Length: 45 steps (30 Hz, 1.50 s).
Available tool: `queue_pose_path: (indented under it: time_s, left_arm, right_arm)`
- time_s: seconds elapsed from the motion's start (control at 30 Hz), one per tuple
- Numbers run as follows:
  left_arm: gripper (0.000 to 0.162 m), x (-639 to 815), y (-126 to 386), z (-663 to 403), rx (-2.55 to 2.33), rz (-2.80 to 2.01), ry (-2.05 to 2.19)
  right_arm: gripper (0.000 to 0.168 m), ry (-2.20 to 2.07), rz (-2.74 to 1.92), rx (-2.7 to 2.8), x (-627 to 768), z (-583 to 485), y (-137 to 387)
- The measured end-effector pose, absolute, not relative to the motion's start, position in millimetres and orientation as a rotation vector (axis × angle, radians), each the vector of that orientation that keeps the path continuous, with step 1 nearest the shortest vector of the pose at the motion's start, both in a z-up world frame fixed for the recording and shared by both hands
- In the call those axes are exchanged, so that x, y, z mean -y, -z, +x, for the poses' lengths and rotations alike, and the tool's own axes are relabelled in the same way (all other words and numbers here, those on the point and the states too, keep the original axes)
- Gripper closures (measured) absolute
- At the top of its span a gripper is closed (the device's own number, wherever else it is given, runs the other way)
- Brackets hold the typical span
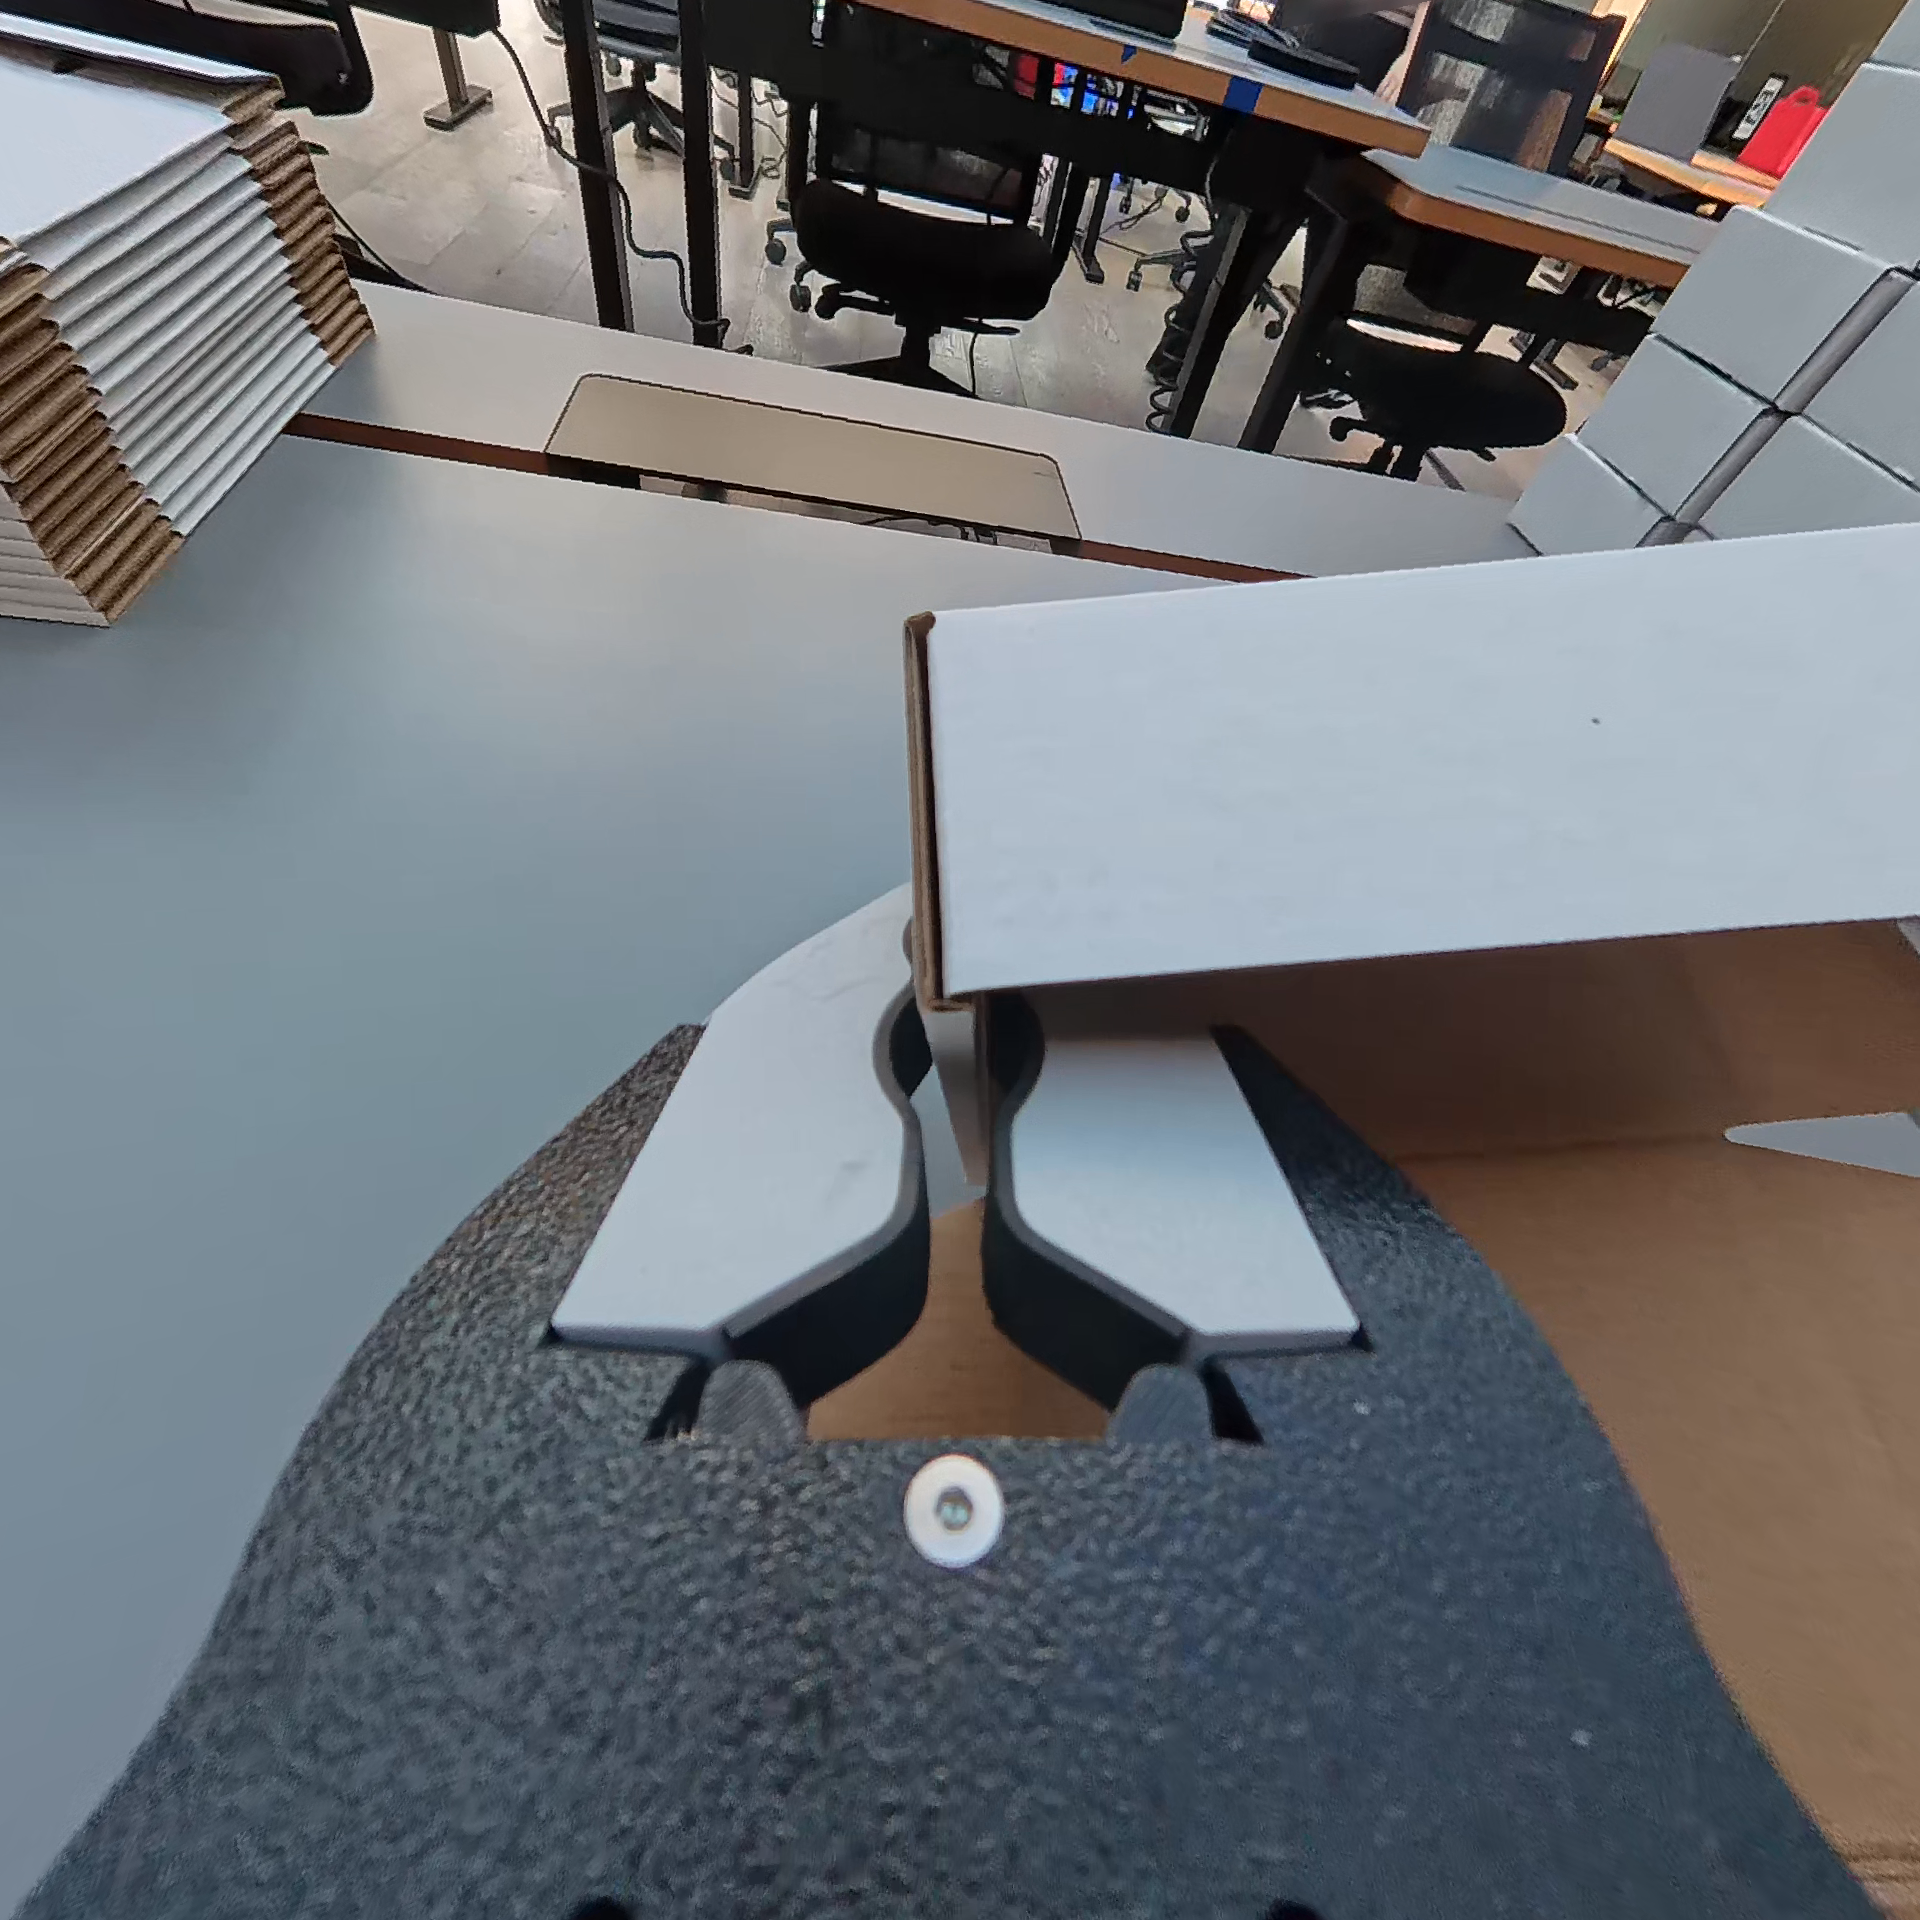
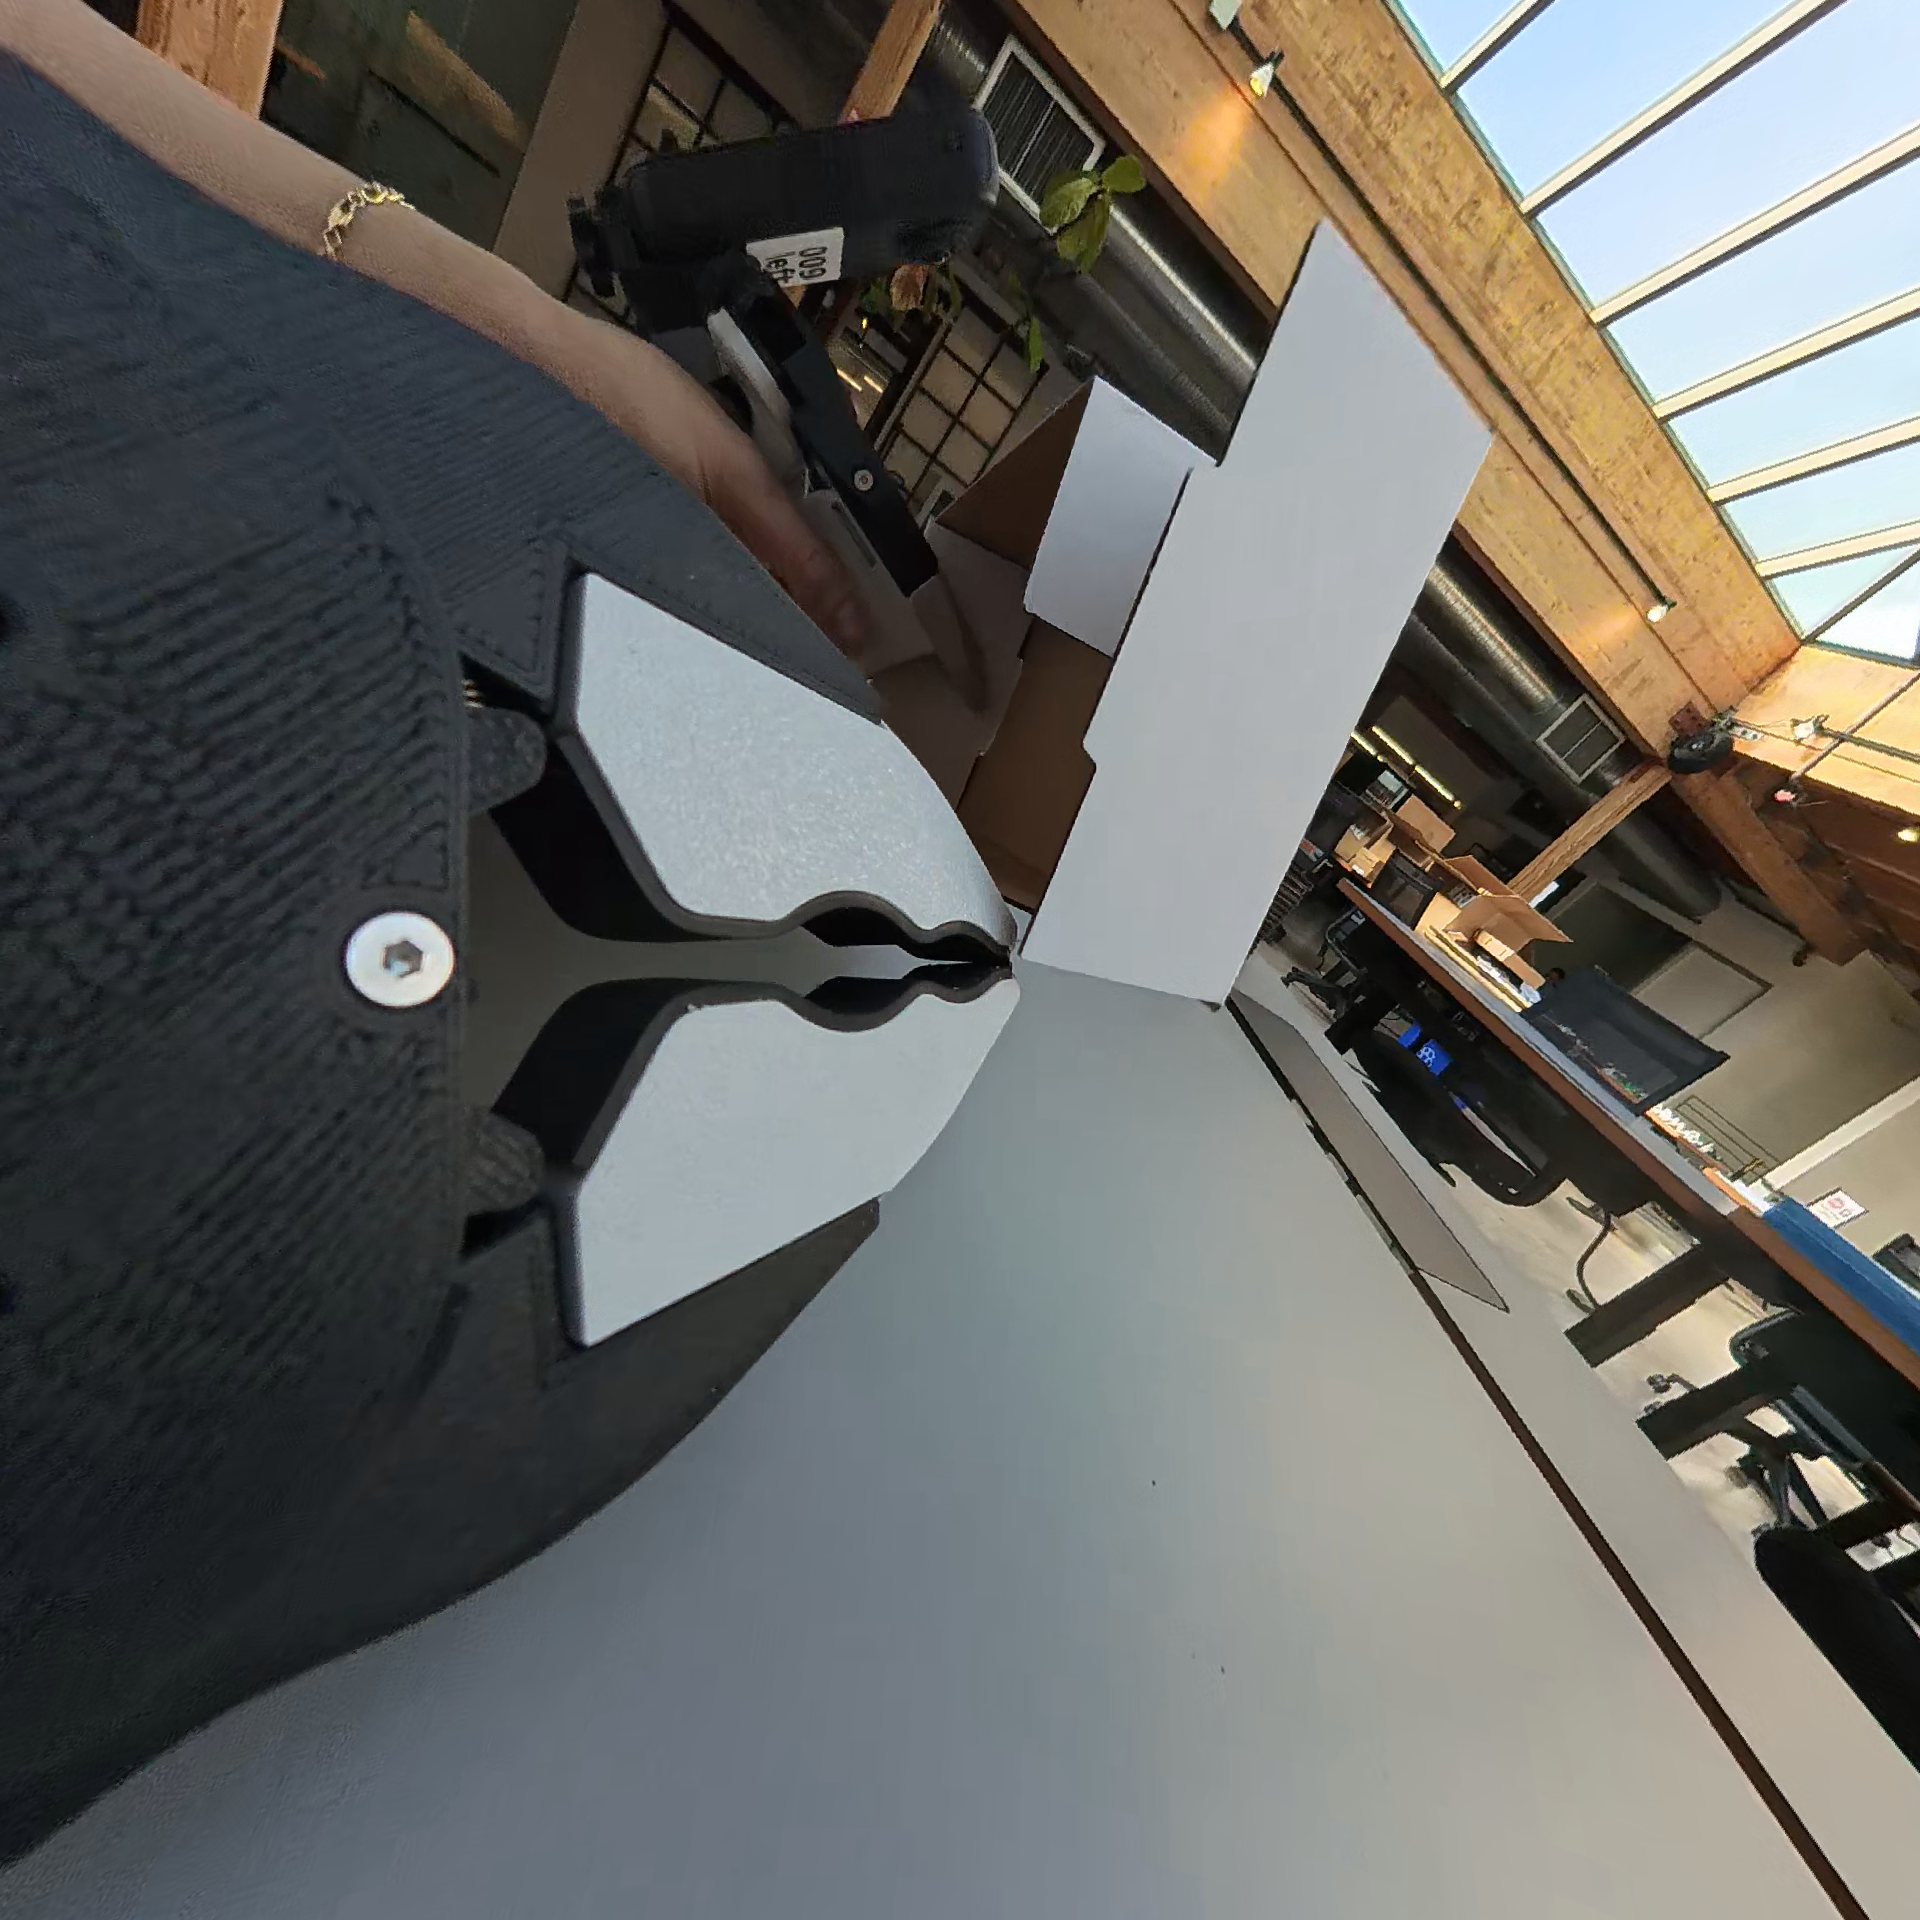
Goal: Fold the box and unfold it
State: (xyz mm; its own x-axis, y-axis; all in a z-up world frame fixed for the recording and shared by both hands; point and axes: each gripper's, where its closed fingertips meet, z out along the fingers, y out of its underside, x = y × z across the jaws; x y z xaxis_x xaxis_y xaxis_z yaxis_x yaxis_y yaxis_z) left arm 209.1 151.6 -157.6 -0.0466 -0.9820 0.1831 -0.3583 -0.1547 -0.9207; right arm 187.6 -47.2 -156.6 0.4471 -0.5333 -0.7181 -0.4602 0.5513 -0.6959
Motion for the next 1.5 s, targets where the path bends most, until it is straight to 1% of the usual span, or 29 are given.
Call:
queue_pose_path:
  time_s: [0.03,0.37,0.57,0.73,1.0,1.13,1.2,1.33,1.5]
  left_arm:
    - [0.157,-152,158,209,-1.455,-1.561,1.195]
    - [0.155,-145,165,207,-1.514,-1.494,1.128]
    - [0.156,-143,167,206,-1.51,-1.51,1.13]
    - [0.157,-144,175,206,-1.519,-1.538,1.105]
    - [0.156,-139,187,206,-1.582,-1.497,0.991]
    - [0.156,-138,190,207,-1.614,-1.517,0.985]
    - [0.156,-138,191,208,-1.629,-1.525,0.969]
    - [0.156,-138,191,208,-1.657,-1.535,0.967]
    - [0.155,-138,192,207,-1.707,-1.526,0.965]
  right_arm:
    - [0.168,0.08,-1.07,-1.161,47,187,156]
    - [0.168,0.396,-1.193,-1.14,54,186,148]
    - [0.168,0.705,-1.433,-1.053,55,185,149]
    - [0.168,0.966,-1.727,-0.906,49,184,164]
    - [0.168,1.228,-2.103,-0.565,28,182,188]
    - [0.168,1.544,-2.301,-0.105,16,185,192]
    - [0.168,1.691,-2.315,0.068,10,186,190]
    - [0.168,1.675,-2.336,0.181,-5,186,195]
    - [0.168,1.625,-2.477,0.362,-13,192,212]
